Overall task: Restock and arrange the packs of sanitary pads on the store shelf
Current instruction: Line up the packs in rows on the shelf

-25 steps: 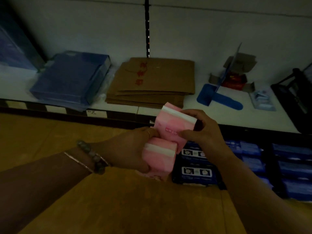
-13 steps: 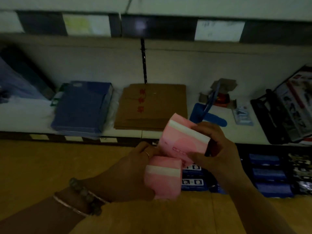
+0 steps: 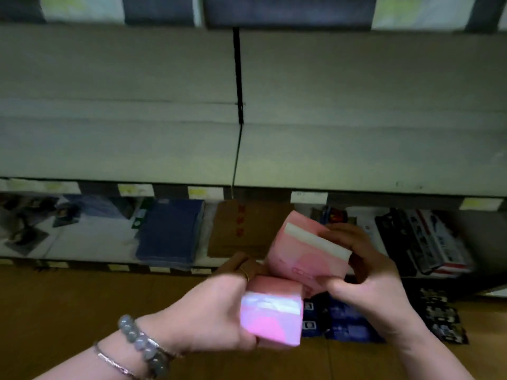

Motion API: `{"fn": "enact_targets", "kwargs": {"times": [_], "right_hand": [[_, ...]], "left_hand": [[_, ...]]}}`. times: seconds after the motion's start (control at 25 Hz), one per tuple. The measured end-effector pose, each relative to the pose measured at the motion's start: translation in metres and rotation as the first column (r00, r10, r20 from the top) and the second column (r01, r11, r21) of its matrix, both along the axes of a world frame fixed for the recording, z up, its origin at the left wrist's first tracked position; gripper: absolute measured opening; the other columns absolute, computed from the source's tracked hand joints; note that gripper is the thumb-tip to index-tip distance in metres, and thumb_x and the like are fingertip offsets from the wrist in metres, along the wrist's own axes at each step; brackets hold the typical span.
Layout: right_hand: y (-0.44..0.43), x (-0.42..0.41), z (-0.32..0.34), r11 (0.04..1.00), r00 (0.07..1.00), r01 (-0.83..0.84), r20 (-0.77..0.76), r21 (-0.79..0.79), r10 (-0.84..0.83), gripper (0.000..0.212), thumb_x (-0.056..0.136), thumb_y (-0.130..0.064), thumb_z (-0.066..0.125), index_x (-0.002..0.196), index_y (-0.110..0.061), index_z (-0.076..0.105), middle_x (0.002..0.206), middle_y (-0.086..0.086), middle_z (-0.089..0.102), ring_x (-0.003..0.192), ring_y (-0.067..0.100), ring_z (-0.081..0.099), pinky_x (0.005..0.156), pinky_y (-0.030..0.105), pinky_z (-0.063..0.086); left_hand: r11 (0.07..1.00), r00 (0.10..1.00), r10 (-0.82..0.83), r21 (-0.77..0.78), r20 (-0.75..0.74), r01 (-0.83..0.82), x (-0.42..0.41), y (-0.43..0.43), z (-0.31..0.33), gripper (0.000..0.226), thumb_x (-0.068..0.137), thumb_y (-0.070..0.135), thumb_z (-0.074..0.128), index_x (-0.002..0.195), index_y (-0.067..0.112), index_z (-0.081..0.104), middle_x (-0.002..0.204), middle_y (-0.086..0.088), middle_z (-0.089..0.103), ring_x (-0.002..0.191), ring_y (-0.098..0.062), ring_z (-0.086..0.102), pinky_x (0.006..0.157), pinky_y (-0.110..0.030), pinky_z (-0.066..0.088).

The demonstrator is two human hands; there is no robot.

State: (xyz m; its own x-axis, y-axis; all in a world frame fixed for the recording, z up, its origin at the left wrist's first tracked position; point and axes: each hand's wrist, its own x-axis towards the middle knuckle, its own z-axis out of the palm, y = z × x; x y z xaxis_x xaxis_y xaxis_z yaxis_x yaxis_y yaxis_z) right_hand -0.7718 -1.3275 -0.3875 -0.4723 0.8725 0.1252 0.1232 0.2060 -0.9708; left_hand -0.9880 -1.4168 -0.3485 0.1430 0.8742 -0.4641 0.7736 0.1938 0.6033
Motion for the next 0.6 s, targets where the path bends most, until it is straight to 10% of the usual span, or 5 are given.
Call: {"fn": "enact_targets", "kwargs": {"times": [0.6], "right_hand": [[-0.013, -0.021, 0.28, 0.916, 0.994, -0.051, -0.068, 0.399, 0.085, 0.047, 0.057, -0.029, 0.075, 0.102, -0.035, 0.066, 0.116, -0.003, 0.054, 0.113, 0.009, 0.054, 0.092, 0.015, 0.041]], "left_hand": [[0.846, 0.991, -0.053, 0.533, 0.126, -0.023, -0.013, -0.027, 0.25, 0.068, 0.044, 0.043, 0.065, 0.108, 0.037, 0.039, 0.103, 0.018, 0.041, 0.098, 0.003, 0.05, 0.083, -0.009, 0.042]]}}
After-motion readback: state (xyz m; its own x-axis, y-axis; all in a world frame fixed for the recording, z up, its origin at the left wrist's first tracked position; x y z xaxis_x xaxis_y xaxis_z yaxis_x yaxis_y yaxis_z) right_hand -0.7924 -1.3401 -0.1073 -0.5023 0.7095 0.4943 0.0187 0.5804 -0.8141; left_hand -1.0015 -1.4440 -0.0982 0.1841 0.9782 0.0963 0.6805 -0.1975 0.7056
